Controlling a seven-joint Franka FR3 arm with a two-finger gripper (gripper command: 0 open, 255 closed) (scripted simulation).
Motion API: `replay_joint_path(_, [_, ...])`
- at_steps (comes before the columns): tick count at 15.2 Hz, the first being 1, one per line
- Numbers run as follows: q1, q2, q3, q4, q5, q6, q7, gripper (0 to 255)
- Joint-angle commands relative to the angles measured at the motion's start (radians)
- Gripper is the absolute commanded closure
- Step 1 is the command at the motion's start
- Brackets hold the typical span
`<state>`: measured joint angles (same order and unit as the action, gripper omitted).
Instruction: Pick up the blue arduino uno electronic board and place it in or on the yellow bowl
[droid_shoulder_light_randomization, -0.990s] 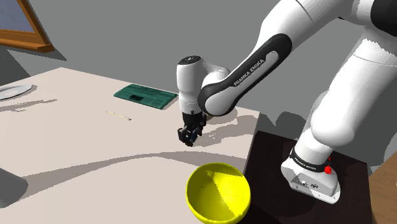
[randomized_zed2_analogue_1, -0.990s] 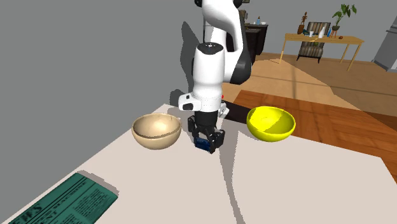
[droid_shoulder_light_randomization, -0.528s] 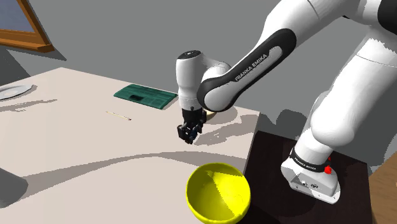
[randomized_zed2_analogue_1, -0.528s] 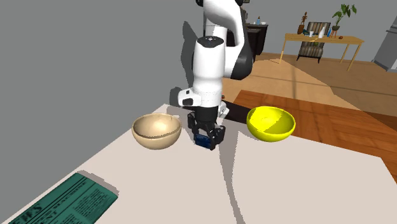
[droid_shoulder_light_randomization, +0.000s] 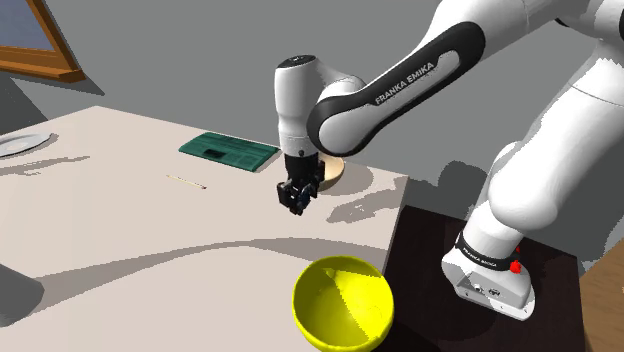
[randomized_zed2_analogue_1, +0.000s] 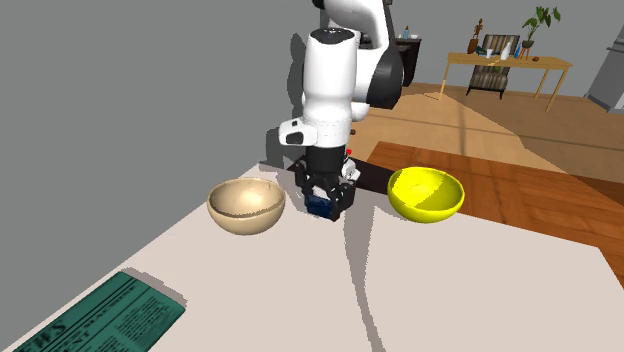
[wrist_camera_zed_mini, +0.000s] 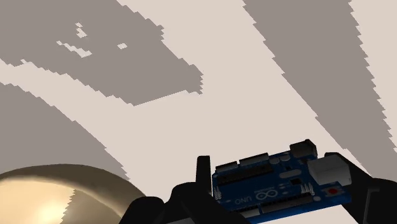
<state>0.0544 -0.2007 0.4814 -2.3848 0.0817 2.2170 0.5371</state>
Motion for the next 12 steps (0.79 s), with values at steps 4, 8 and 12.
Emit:
replay_joint_path(4, [0.001, -0.033, -0.01, 0.041, 0.012, -0.072, -0.013, 255])
replay_joint_path(8, [0.002, -0.057, -0.018, 0.075, 0.019, -0.129, -0.021, 255])
replay_joint_path(12, [0.003, -0.076, -0.025, 0.113, 0.023, -0.185, -0.027, 255])
